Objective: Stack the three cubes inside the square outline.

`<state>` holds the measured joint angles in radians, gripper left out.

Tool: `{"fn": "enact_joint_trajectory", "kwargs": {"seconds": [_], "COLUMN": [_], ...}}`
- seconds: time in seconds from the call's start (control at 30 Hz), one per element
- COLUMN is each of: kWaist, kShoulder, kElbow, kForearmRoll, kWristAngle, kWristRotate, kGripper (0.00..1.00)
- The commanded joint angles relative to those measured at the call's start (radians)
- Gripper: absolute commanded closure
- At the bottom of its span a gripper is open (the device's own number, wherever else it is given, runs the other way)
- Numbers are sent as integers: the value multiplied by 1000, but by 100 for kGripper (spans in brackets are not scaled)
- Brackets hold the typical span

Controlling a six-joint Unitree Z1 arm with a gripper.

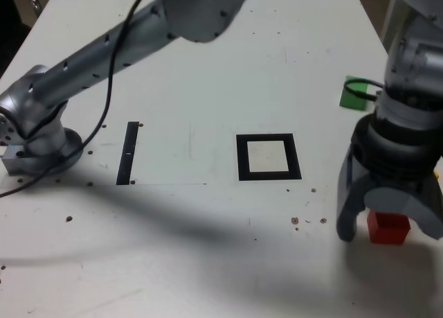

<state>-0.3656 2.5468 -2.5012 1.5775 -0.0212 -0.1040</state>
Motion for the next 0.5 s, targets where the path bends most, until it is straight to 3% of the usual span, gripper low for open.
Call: {"fn": "enact_joint_trajectory", "kwargs": {"seconds": [0.0, 0.27, 0.47], "kWaist": [-2, -1, 2], "kShoulder": [24, 47, 50], "kElbow": [-18, -40, -45], "kForearmRoll": [10, 14, 23], "kWristAngle": [-7, -12, -13], "kWristRotate": [-2, -13, -26], "kGripper": [2, 10, 29]}}
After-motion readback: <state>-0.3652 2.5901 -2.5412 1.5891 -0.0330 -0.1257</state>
